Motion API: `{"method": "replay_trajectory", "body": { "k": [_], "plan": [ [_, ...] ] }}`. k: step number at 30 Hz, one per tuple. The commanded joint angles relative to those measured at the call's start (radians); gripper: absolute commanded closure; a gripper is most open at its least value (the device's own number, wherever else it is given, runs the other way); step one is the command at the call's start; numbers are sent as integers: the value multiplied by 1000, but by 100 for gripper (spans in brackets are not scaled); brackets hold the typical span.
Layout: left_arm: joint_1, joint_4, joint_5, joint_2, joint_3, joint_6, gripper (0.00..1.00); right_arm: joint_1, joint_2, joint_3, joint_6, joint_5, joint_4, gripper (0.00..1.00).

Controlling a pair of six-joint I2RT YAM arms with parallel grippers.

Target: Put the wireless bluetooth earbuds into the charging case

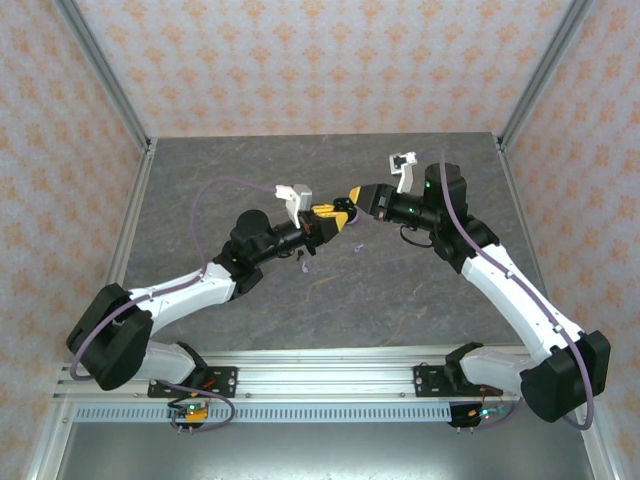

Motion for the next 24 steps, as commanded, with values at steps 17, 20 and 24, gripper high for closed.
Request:
{"method": "replay_trajectory", "body": {
  "k": [17,20,24],
  "plan": [
    [-10,-7,-21,-17,26,3,90,19,1,6,-39,31,-25,82],
    [-10,-7,-21,-18,26,2,90,18,0,4,-40,28,-31,82],
    [-10,-6,-29,-22,25,-3,90,18,-6,1,-48,31,-46,82]
  ]
}}
